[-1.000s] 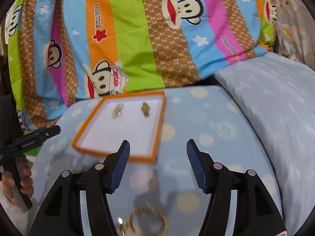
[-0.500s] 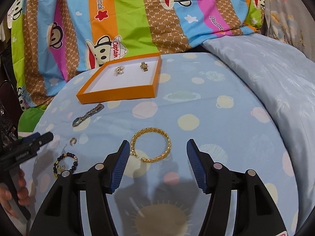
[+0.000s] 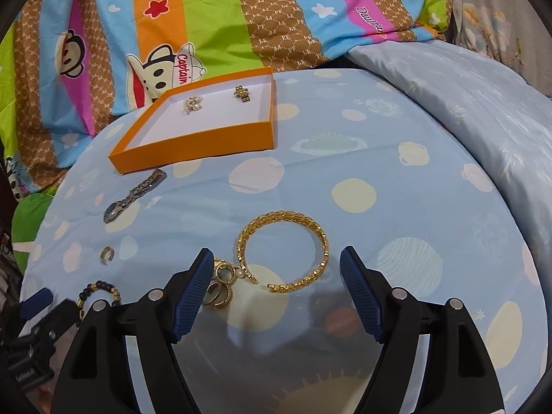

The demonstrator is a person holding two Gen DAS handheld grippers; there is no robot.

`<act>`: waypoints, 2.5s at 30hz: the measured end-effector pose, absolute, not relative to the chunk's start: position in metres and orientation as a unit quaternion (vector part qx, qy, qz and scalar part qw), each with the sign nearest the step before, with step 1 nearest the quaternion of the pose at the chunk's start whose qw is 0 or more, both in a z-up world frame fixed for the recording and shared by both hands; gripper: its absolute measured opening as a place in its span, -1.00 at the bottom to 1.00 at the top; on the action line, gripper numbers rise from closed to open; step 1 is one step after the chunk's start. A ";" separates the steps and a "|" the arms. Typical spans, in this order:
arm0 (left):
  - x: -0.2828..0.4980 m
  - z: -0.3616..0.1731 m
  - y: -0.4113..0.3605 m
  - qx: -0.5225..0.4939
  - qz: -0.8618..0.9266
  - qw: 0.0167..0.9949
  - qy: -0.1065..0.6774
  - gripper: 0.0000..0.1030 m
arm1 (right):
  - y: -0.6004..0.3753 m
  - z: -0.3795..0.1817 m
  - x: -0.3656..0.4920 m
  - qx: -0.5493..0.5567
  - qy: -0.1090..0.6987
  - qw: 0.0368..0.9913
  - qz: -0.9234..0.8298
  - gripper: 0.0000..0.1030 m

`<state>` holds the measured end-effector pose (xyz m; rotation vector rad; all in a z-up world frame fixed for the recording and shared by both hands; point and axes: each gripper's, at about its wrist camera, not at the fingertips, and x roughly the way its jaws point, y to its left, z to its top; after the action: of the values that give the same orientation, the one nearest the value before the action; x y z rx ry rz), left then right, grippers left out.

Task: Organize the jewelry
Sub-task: 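Grasp the silver watch with the left tool while the right tool grasps the gold bangle, then carry the silver watch and gold bangle into the orange box and release both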

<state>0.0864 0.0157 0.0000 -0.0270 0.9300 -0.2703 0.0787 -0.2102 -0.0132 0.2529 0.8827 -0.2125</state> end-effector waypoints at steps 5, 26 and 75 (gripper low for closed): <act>0.084 -0.004 0.010 -0.006 -0.140 0.881 0.451 0.77 | -0.212 -0.015 0.084 0.127 0.426 0.889 -0.110 0.40; 0.097 0.005 0.004 -0.007 -0.144 0.885 0.442 0.81 | -0.216 -0.004 0.069 0.128 0.396 0.904 -0.095 0.08; 0.161 0.063 -0.043 0.007 -0.239 0.884 0.402 -0.56 | -0.218 0.037 0.083 0.139 0.368 0.919 -0.018 0.09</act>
<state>0.1612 -0.0434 0.0628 0.0145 0.8363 -0.4982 0.0827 -0.2176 0.0367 0.2863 0.7560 -0.0370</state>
